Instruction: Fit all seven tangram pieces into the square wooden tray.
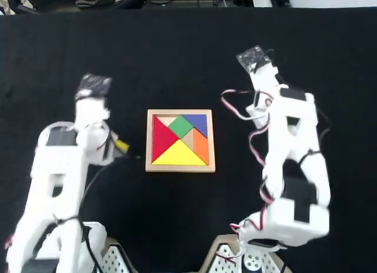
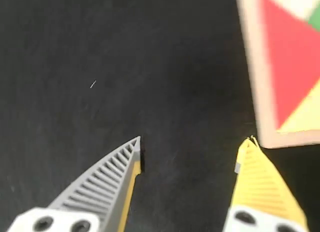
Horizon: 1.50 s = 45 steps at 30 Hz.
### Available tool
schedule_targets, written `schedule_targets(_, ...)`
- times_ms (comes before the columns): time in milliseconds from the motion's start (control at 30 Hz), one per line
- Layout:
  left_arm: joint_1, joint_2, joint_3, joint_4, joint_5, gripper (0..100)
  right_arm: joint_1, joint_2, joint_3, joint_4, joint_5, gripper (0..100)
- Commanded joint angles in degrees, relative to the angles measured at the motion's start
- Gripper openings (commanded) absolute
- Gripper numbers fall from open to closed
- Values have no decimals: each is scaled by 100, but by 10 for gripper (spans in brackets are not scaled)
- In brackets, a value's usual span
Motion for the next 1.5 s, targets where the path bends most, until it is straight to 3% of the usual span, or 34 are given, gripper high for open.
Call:
schedule_targets(0, -576, -967, 1147, -686, 510, 302, 255, 382, -840, 334, 1284, 170)
schedule_targets(233, -699, -1609, 2396, -1556, 598, 302, 536, 629, -2167, 1169, 1741, 170)
schedule_targets(333, -743, -1714, 2519, -1591, 571, 302, 484, 813, -2396, 1530, 2207, 170)
schedule_targets(700, -840, -1662, 2527, -1600, 589, 302, 220, 2316, -3987, 2848, 2215, 173)
schedule_targets(967, -690, -1653, 2651, -1793, 589, 302, 26, 3609, -5877, 4026, 2207, 310)
schedule_targets(1467, -690, -1653, 2651, -1793, 571, 302, 9, 5095, -7327, 4281, 2207, 311)
